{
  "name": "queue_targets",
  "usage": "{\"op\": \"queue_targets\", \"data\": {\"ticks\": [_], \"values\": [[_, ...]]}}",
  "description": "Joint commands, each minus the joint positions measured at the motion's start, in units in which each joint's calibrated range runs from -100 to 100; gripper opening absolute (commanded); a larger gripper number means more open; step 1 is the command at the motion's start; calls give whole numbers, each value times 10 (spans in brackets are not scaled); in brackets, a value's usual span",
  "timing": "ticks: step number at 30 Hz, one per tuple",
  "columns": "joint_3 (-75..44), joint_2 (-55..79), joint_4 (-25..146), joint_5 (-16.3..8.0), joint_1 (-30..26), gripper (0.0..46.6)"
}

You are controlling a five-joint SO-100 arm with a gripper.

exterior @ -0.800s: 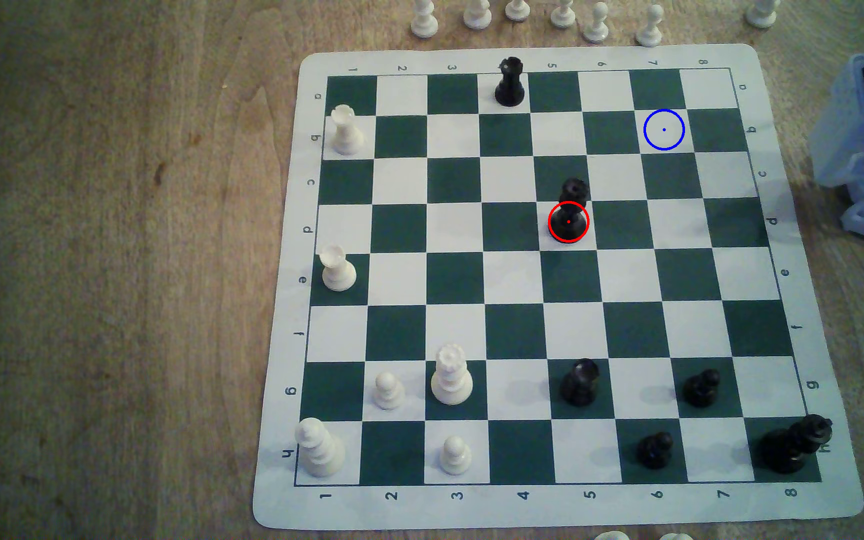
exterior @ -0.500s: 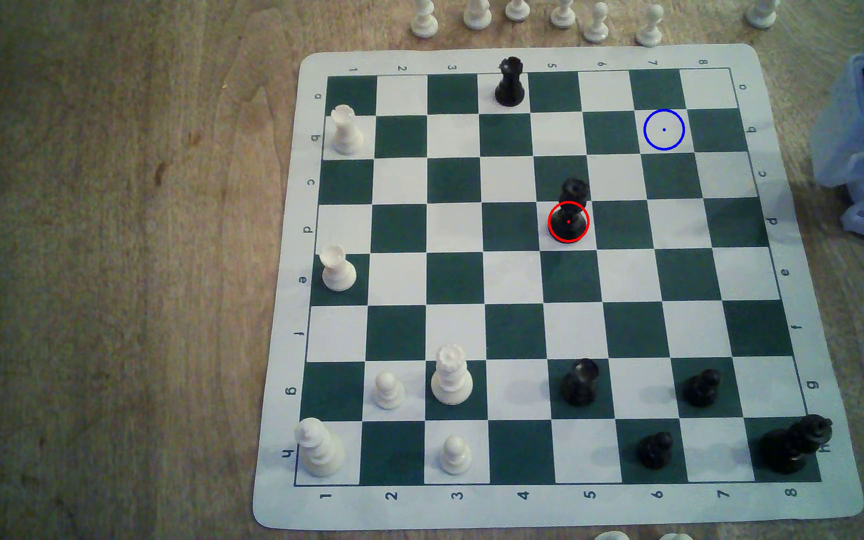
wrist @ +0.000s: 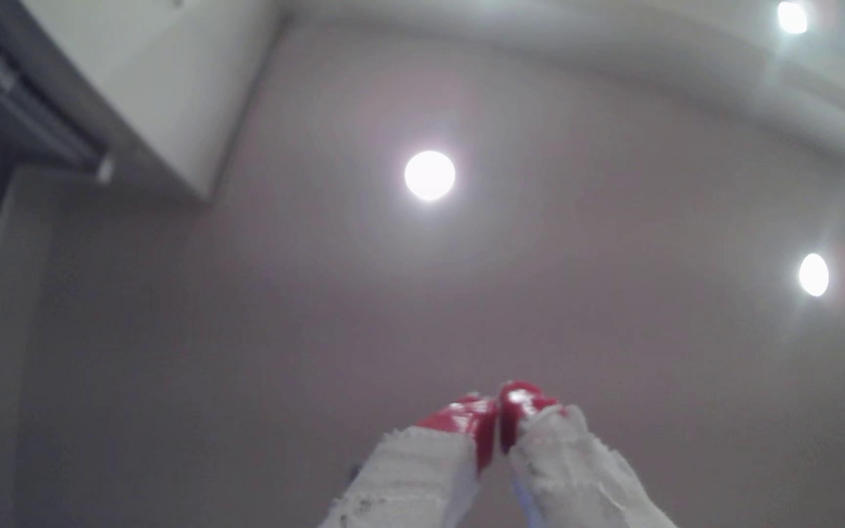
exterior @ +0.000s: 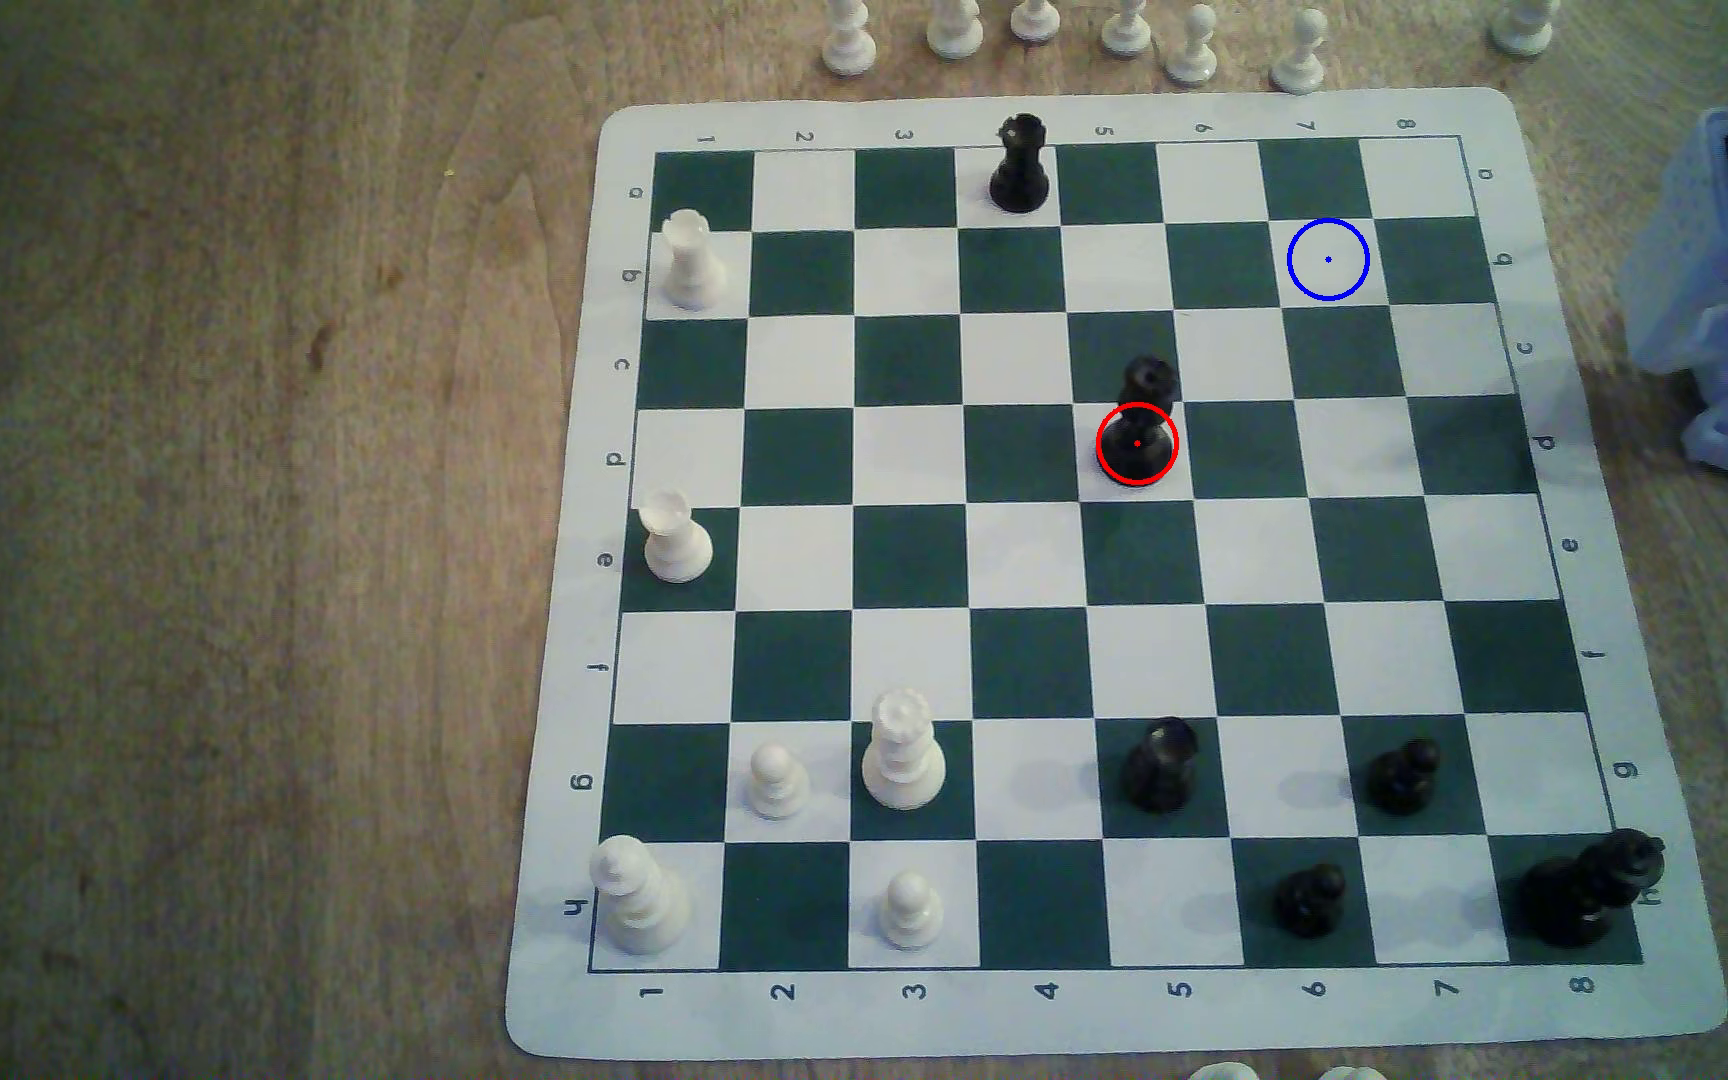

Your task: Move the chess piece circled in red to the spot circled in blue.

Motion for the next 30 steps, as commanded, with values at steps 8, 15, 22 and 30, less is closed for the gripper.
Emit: {"op": "queue_targets", "data": {"ticks": [8, 15, 22, 30], "values": [[8, 1, -2, -2, -6, 2], [8, 0, 150, -26, -63, 28], [9, 1, 439, -10, -74, 2], [8, 0, 931, -38, 3, 3]]}}
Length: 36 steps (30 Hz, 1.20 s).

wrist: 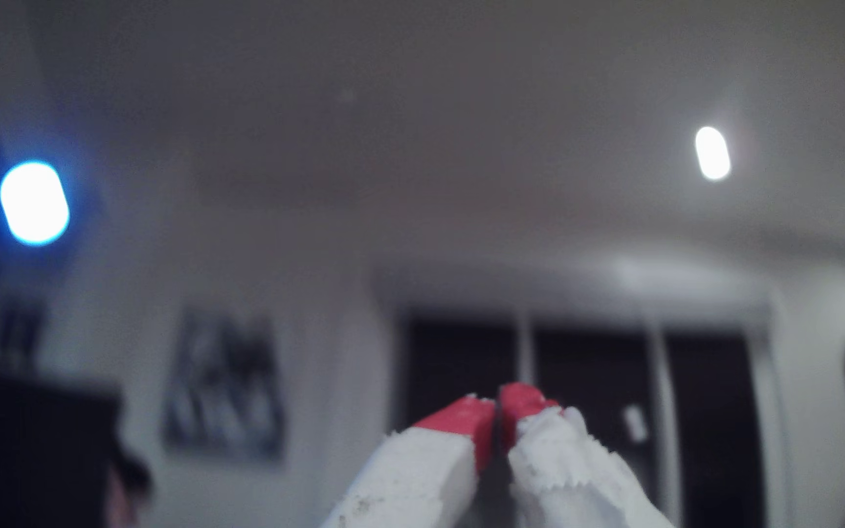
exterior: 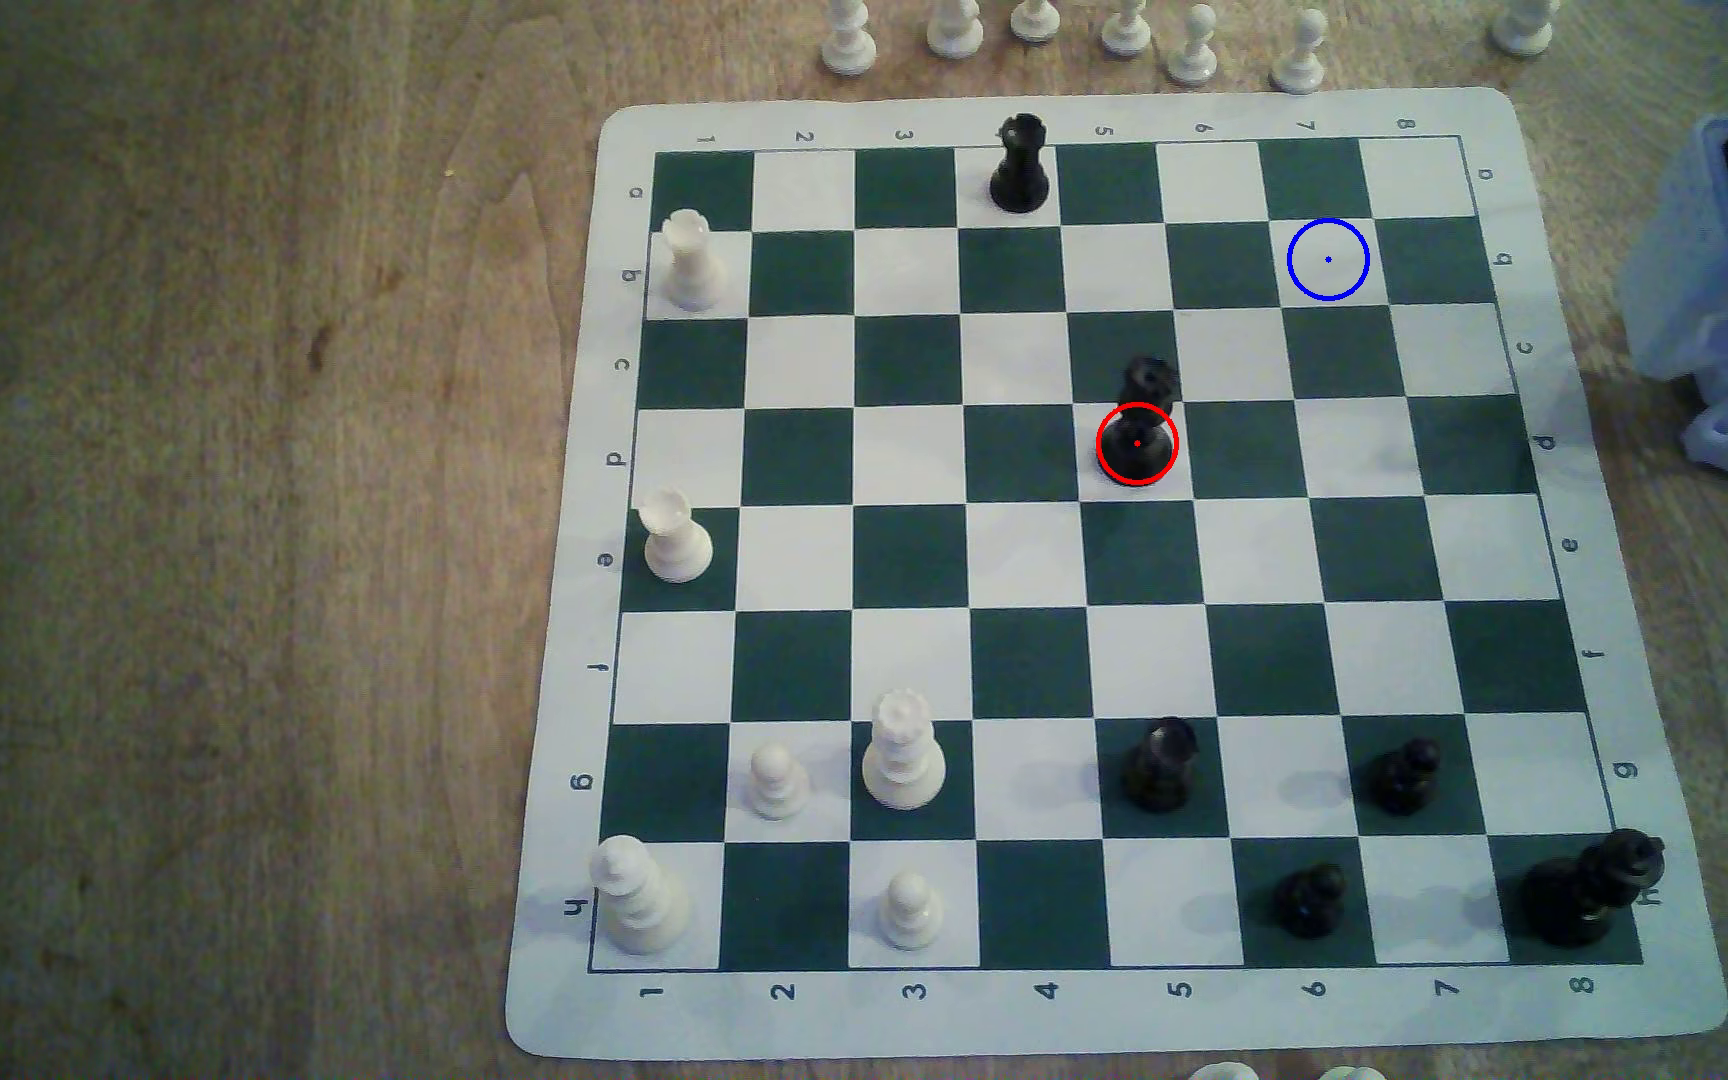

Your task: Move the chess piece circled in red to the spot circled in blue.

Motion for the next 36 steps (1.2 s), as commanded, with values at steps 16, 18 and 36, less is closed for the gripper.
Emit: {"op": "queue_targets", "data": {"ticks": [16, 18, 36], "values": [[-299, 253, 740, -54, -82, 264], [-331, 300, 755, -55, -98, 267], [-581, 671, 817, -64, -102, 209]]}}
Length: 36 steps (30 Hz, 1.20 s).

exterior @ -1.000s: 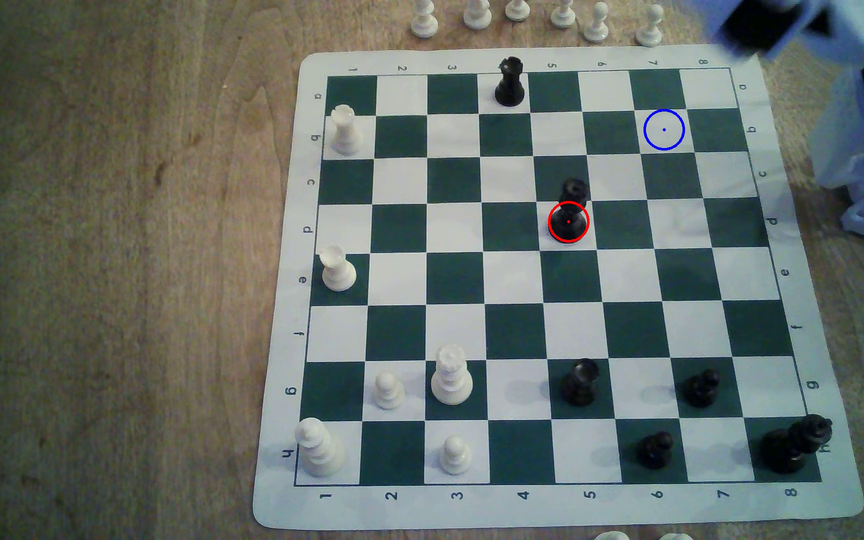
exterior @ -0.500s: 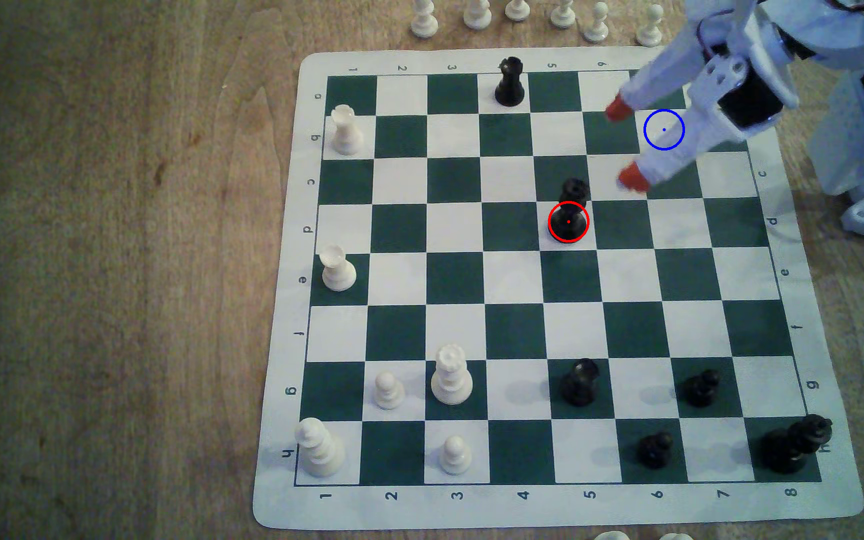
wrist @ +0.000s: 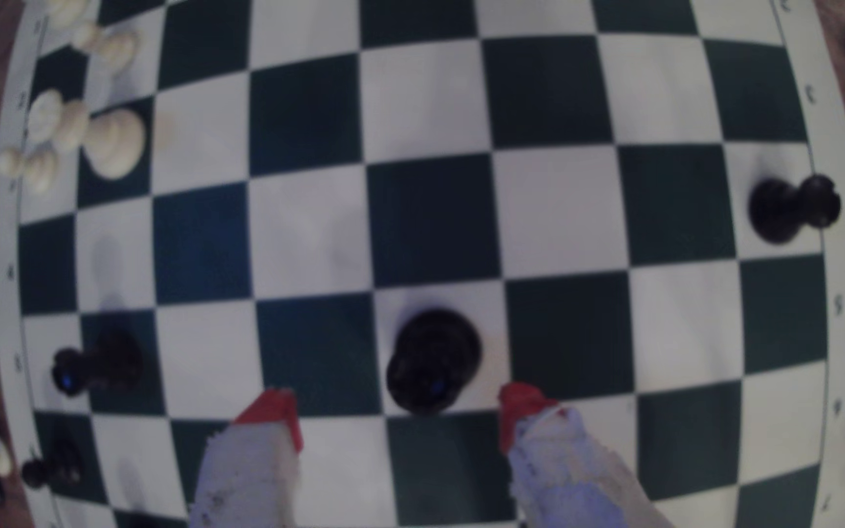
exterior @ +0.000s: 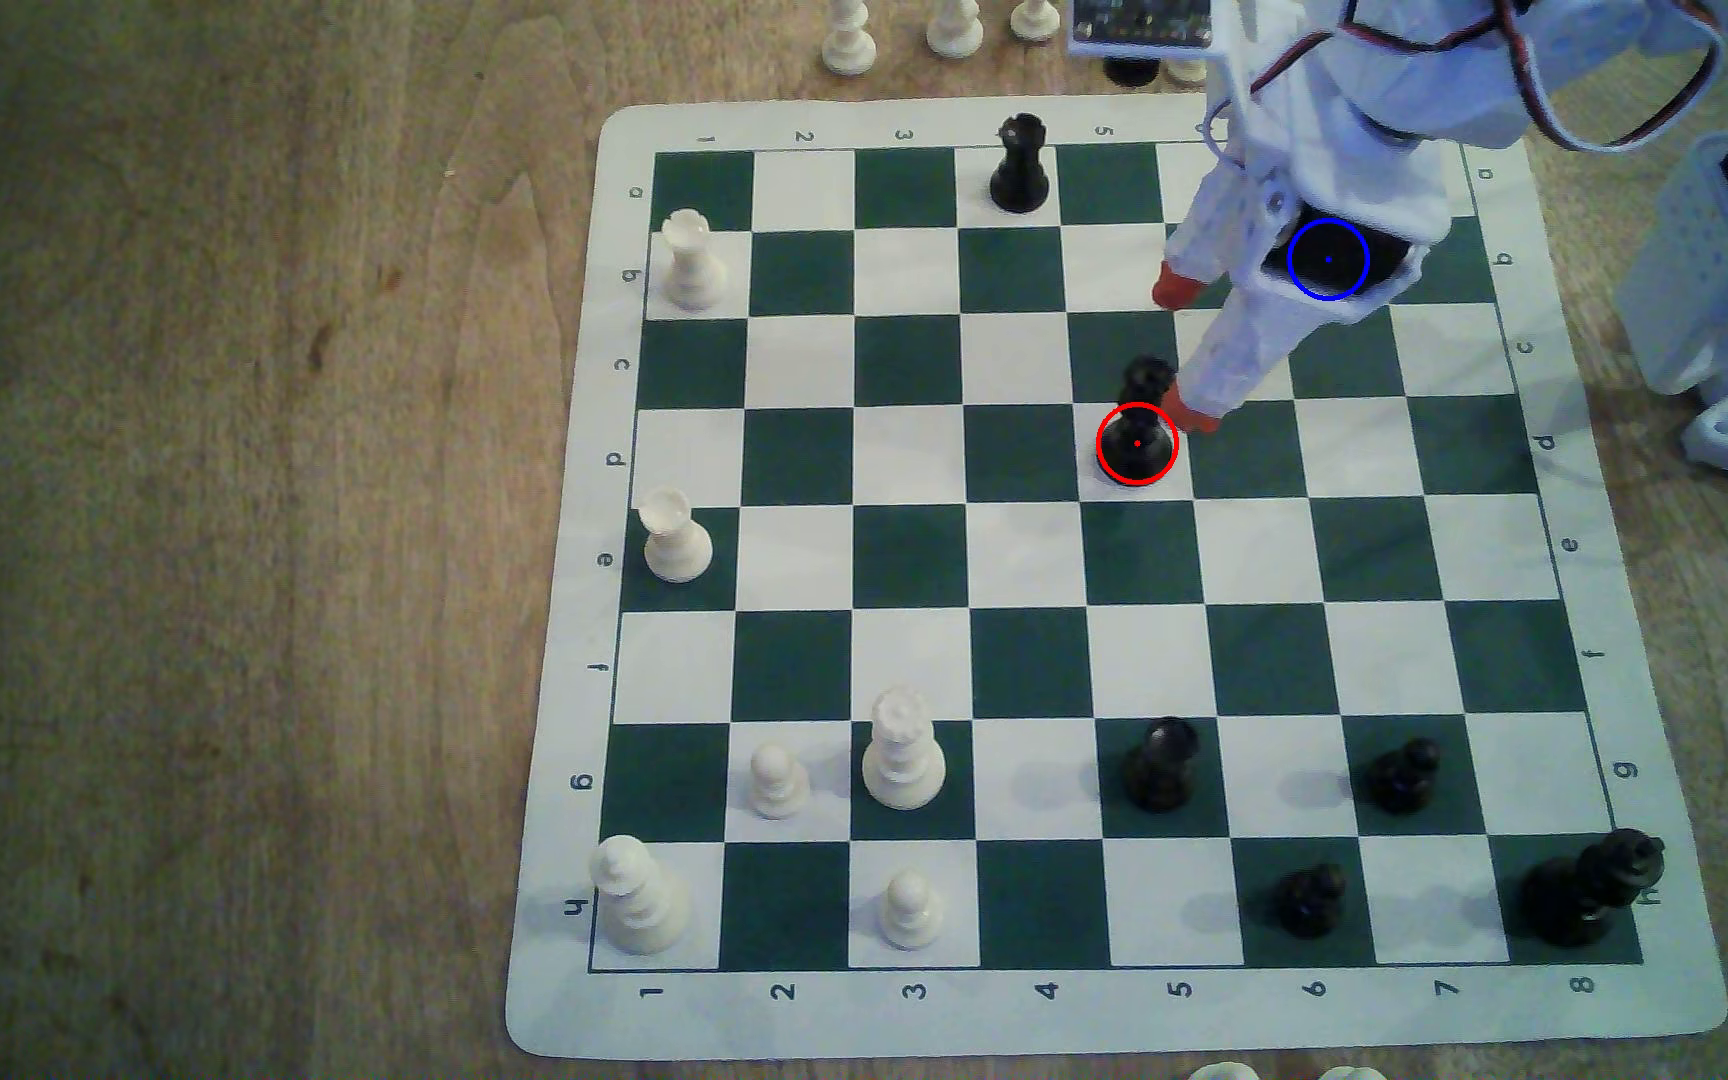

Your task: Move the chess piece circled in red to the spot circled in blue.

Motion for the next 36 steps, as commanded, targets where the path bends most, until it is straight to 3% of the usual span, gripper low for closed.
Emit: {"op": "queue_targets", "data": {"ticks": [1, 27, 30, 36], "values": [[-7, 7, -39, 0, -4, 211], [57, 65, -143, -7, -8, 187], [58, 63, -144, -7, -7, 154], [63, 64, -149, -7, -9, 23]]}}
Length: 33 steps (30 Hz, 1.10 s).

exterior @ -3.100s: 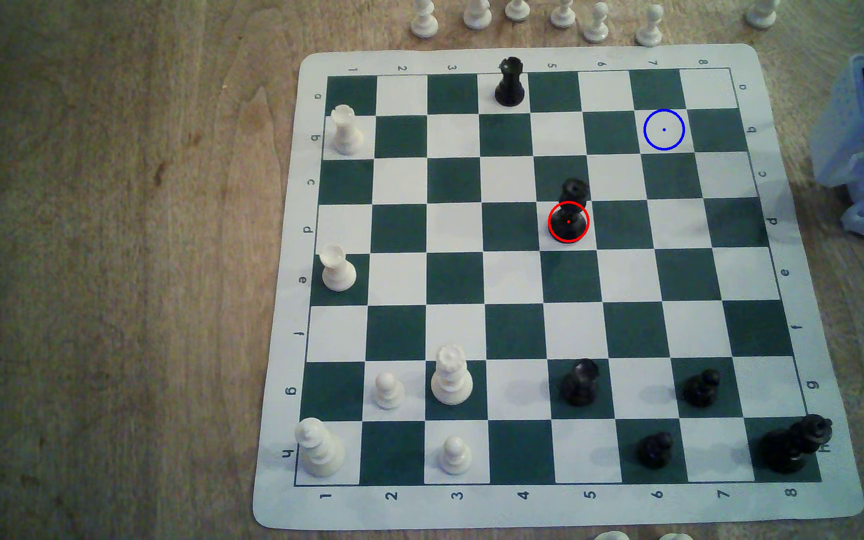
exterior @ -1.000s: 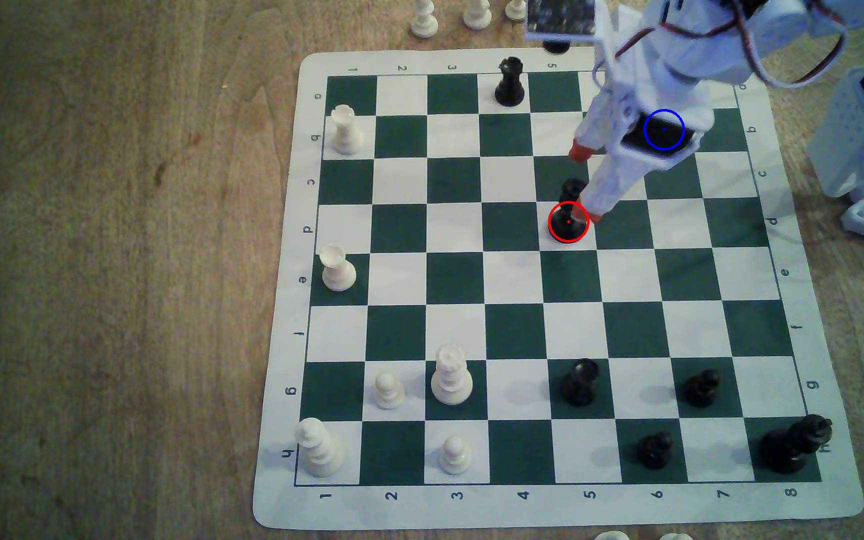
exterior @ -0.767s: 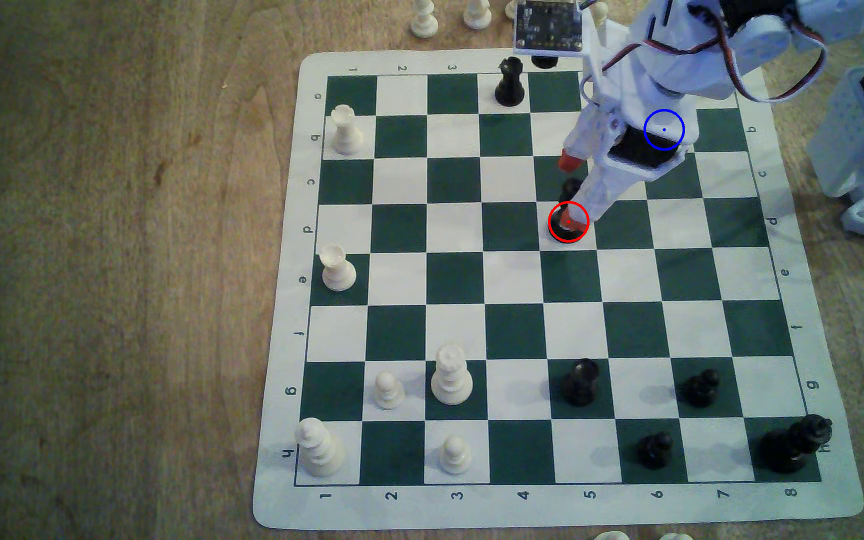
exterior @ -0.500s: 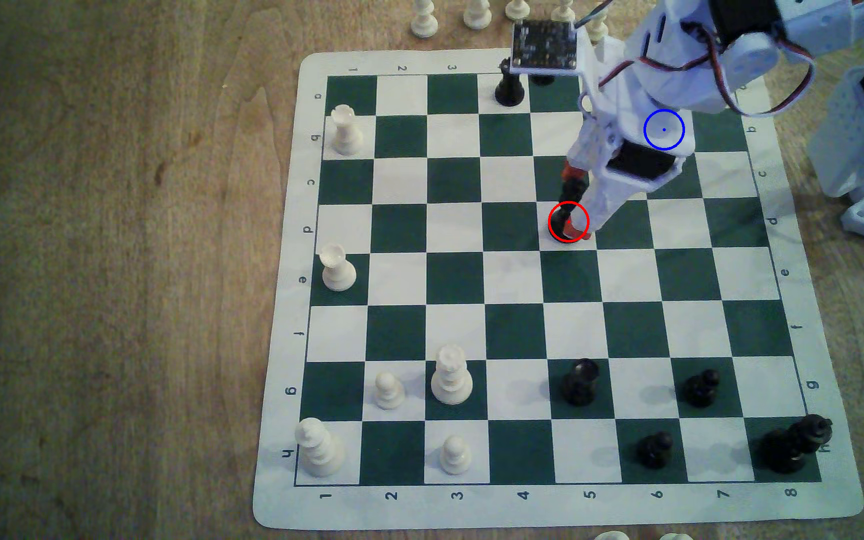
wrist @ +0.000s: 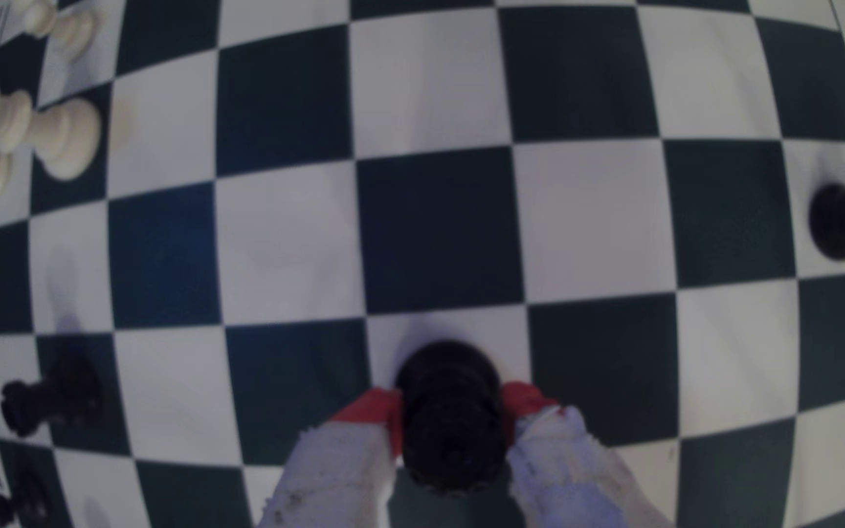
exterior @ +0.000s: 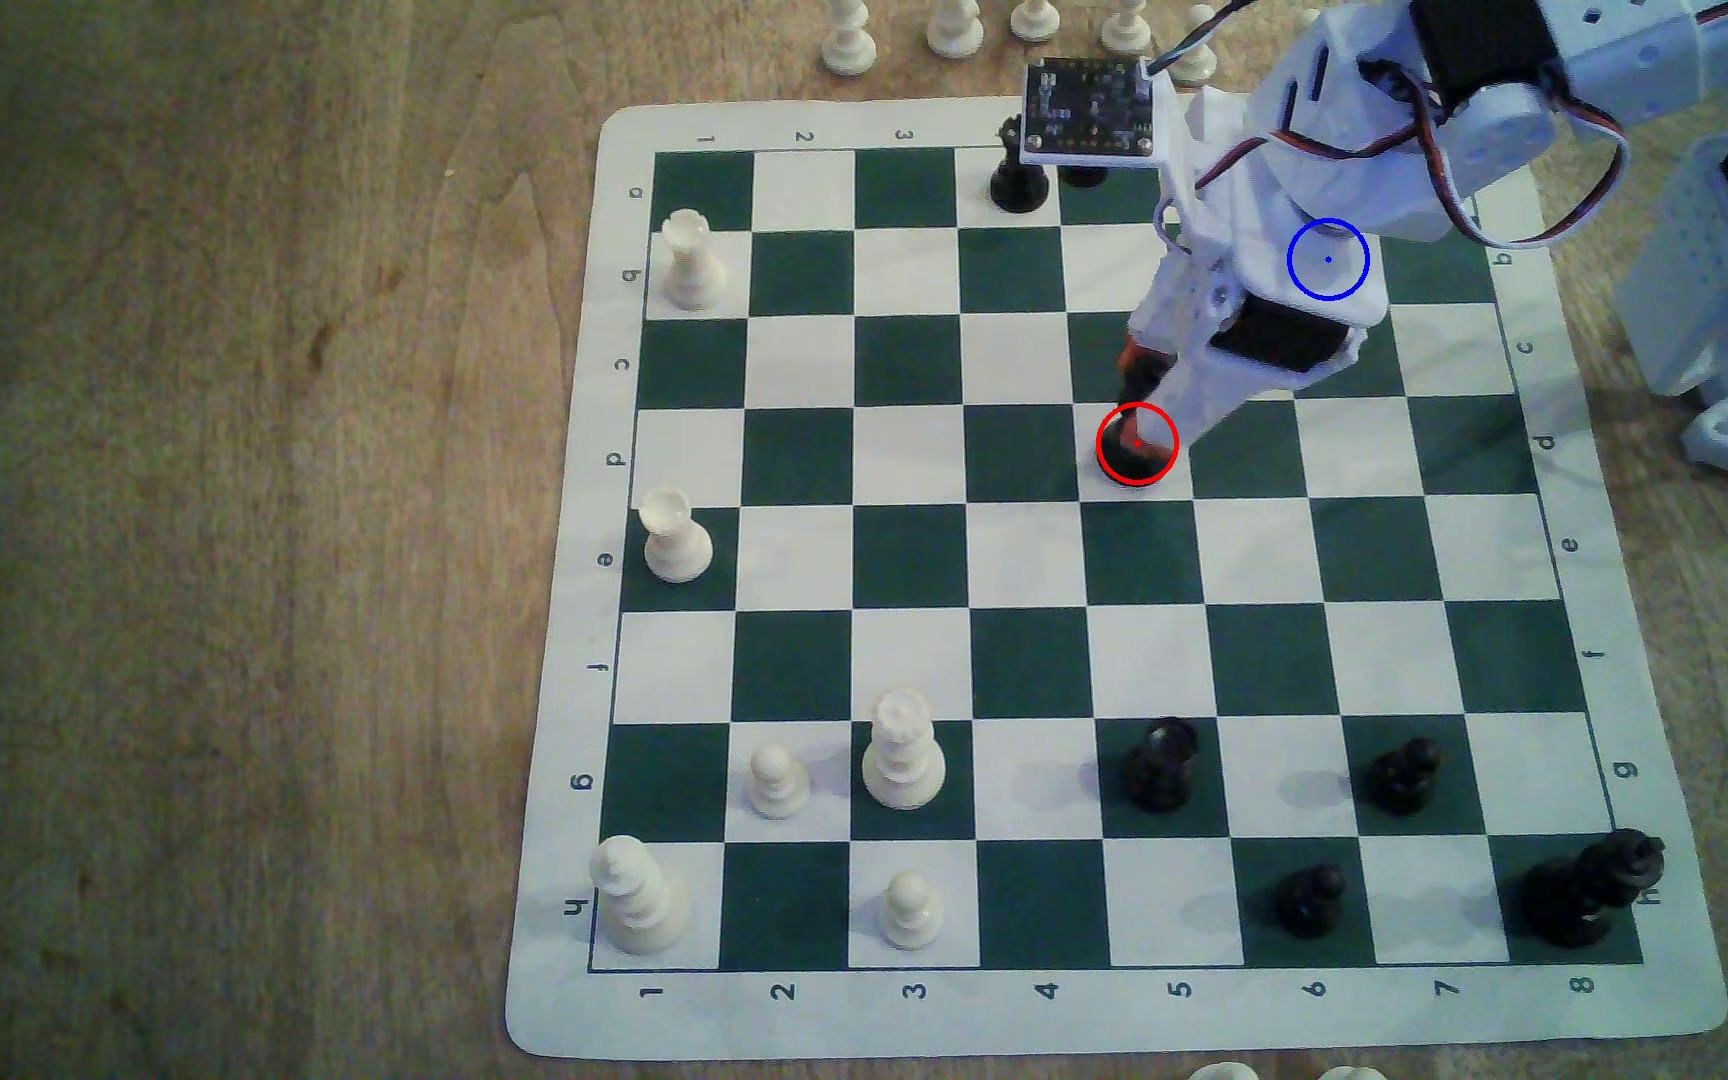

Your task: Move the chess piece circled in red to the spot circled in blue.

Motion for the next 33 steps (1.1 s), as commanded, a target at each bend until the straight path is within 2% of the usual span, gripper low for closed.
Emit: {"op": "queue_targets", "data": {"ticks": [1, 10, 17, 20, 27, 33], "values": [[-3, -18, -12, -3, -3, 4], [-34, -53, 34, -6, 14, 3], [-121, -79, 182, 3, 50, 3], [-133, -94, 217, 18, 84, 3], [-31, -147, 213, 51, 165, 3], [56, -192, 201, 76, 208, 3]]}}
